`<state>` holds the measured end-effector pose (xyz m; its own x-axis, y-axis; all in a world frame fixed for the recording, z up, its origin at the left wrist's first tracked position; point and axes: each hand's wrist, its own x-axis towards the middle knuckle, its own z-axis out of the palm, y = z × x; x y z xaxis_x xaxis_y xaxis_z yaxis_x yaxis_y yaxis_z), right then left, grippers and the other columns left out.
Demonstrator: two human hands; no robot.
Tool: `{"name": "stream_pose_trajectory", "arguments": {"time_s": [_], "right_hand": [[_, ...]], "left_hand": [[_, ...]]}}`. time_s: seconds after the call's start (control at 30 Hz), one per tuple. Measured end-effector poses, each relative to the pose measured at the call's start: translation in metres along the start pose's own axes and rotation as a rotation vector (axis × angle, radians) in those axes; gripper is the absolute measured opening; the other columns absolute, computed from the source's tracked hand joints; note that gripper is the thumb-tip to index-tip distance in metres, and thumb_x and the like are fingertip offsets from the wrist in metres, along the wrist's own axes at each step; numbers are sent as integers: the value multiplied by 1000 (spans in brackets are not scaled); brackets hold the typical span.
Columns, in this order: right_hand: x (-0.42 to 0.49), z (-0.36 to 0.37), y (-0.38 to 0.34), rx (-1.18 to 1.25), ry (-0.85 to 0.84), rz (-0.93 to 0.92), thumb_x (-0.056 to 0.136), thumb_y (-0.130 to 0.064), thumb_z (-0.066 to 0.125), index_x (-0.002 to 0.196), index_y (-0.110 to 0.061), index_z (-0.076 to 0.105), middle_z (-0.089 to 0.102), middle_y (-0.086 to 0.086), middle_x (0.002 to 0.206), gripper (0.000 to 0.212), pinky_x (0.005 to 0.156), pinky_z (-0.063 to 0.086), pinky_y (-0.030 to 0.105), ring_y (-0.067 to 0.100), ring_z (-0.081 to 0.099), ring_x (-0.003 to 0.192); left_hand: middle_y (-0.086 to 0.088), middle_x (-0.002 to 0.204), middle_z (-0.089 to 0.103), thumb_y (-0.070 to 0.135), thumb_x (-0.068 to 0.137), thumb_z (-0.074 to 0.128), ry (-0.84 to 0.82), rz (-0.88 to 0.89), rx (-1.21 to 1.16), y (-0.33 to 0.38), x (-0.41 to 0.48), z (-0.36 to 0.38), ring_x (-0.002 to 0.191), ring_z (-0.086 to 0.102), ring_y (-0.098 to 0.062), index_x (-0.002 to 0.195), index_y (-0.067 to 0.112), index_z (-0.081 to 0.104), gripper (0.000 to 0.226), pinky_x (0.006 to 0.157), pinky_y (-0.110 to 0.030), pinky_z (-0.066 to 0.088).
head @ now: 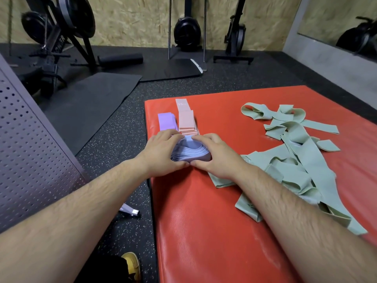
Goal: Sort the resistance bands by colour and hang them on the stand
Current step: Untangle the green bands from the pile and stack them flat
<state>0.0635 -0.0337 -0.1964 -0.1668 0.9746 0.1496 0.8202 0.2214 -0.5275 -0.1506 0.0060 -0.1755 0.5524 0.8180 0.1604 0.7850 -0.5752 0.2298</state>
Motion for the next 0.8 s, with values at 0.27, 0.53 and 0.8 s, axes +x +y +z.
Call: {"name": "stream_pose_trajectory", "arguments": {"time_s": [0.27, 0.53, 0.8], "right_hand": [[-3, -5, -3, -42, -14, 14, 79, -51, 75, 147, -43, 37, 33, -5, 149, 77, 110, 40, 40, 21, 42, 135], [-10, -13, -8, -53, -43, 28, 80, -50, 75, 147, -51, 33, 27, -5, 155, 79, 112, 39, 41, 20, 36, 140], [-22, -21, -10, -93, -53, 37, 80, -48, 75, 148, -50, 32, 25, -2, 157, 80, 112, 39, 43, 24, 35, 142]], "left_hand": [[6, 145, 42, 81, 59, 40, -19, 41, -1, 4, -1, 3, 135, 37, -18, 142, 23, 46, 102, 112, -39, 29], [5, 146, 41, 81, 61, 41, -24, 81, -11, 10, -1, 1, 136, 36, -18, 145, 25, 44, 101, 111, -38, 26], [4, 145, 41, 79, 63, 42, -26, 132, 9, 22, -5, -1, 134, 37, -19, 141, 24, 46, 95, 109, -37, 25]]}}
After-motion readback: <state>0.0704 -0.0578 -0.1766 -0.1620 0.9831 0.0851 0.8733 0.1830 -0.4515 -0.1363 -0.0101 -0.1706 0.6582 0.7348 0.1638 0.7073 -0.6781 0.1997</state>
